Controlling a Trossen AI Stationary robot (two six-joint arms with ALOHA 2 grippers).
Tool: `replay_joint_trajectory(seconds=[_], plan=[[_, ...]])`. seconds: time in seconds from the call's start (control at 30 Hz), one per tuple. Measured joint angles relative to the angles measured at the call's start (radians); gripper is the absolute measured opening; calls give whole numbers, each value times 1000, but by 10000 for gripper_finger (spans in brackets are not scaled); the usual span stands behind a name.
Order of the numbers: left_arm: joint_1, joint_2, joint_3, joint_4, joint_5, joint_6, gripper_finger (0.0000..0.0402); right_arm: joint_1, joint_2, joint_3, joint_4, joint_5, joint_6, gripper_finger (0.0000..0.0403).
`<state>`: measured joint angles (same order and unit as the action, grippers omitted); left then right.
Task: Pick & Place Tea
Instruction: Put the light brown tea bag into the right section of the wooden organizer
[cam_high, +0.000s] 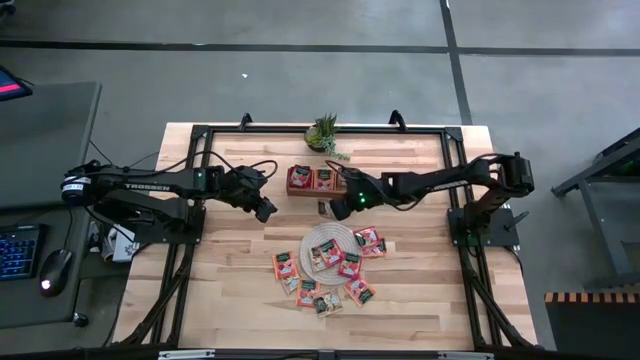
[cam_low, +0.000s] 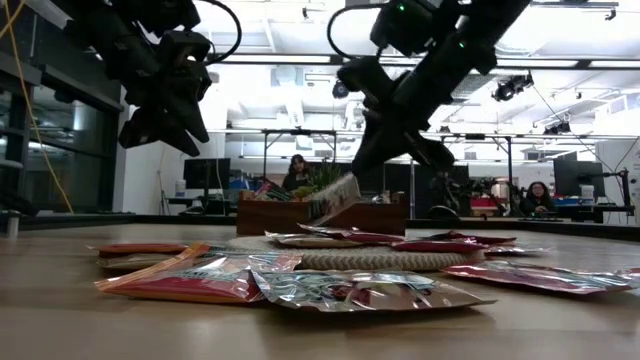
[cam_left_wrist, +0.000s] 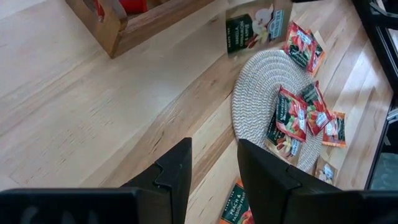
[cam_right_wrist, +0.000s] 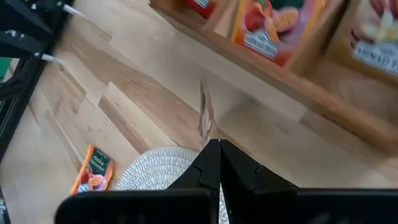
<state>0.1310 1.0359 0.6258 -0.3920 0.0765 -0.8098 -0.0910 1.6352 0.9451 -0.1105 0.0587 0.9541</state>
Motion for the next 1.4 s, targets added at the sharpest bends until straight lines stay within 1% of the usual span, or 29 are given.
replay_joint_trajectory(seconds=[0.17,0.33,0.6,0.67,0.8,0.87,0.97,1.17,1.4], plan=[[0,0,0,5,0,-6,129,0,0,49,-43,8,-48,0],[0,0,0,62,1,-6,129,0,-10,96,-72,11,-99,0],[0,0,0,126,10,0,129,0,-122,129,-120,49,-209,0],[0,0,0,168,19,16,129,5,-161,129,-118,71,-254,0],[0,0,0,285,38,33,129,28,-231,129,-102,170,-344,0],[0,0,0,361,43,46,129,36,-261,129,-80,222,-382,0],[0,1,0,465,42,48,129,42,-281,129,-15,267,-441,0],[0,12,0,679,36,76,129,41,-282,129,163,294,-544,0],[0,17,0,843,-8,90,129,42,-282,129,362,310,-704,0]])
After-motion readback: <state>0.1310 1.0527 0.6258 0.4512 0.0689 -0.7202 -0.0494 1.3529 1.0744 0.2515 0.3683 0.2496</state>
